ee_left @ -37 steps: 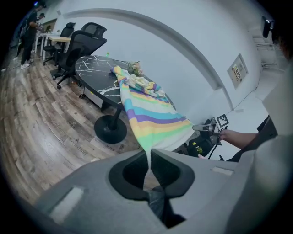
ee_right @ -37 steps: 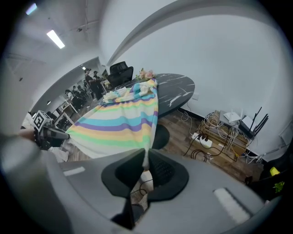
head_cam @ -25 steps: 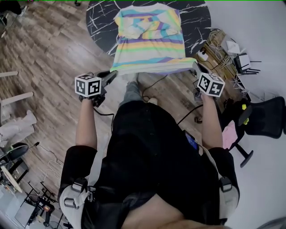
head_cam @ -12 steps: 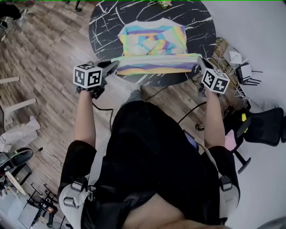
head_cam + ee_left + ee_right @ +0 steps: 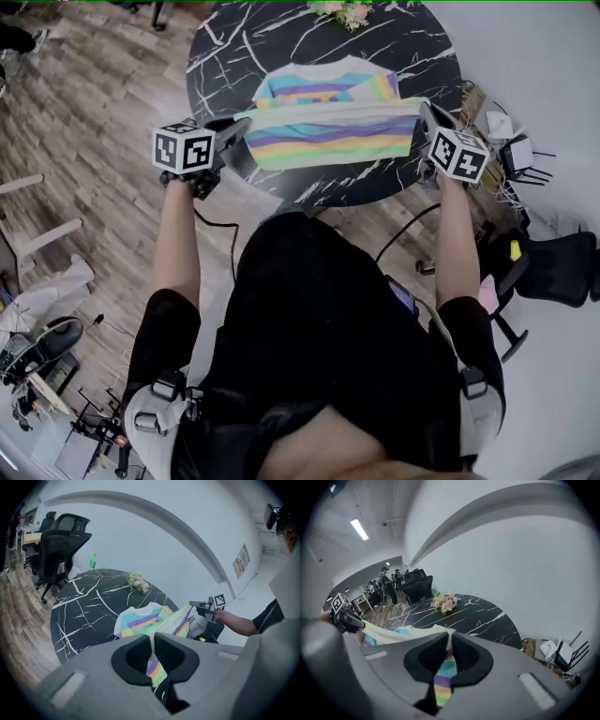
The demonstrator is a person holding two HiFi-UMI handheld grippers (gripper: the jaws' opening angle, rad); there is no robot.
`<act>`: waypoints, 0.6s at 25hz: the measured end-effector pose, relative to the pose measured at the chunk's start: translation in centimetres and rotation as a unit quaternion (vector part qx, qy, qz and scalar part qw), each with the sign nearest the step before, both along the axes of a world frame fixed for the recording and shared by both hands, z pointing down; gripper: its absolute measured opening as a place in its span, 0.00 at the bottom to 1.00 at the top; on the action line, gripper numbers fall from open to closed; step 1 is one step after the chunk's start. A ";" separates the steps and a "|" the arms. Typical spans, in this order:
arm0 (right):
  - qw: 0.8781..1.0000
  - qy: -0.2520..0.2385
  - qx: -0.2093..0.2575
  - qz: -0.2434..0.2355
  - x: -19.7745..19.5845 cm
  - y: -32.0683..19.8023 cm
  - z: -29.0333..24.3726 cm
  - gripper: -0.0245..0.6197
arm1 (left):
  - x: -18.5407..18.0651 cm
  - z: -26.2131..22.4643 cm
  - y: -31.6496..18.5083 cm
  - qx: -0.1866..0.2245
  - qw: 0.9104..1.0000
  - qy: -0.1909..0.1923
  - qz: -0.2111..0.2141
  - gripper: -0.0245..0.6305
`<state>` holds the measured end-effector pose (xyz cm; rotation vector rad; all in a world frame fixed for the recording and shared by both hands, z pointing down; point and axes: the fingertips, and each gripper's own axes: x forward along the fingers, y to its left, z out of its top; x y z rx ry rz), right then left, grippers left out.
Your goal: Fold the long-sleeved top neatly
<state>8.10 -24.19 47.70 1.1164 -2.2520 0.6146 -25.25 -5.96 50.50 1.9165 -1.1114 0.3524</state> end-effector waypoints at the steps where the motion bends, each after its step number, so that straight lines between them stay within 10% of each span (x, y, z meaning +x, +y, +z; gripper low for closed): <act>1: 1.000 0.002 0.000 0.001 -0.4 -0.6 0.0 0.08 | -0.3 0.1 -0.6 -0.001 1.000 -0.001 0.003 0.07; 15: 1.000 0.020 0.003 0.022 -3.8 -7.2 1.3 0.08 | -3.8 1.5 -7.9 -0.016 1.000 -0.003 0.015 0.07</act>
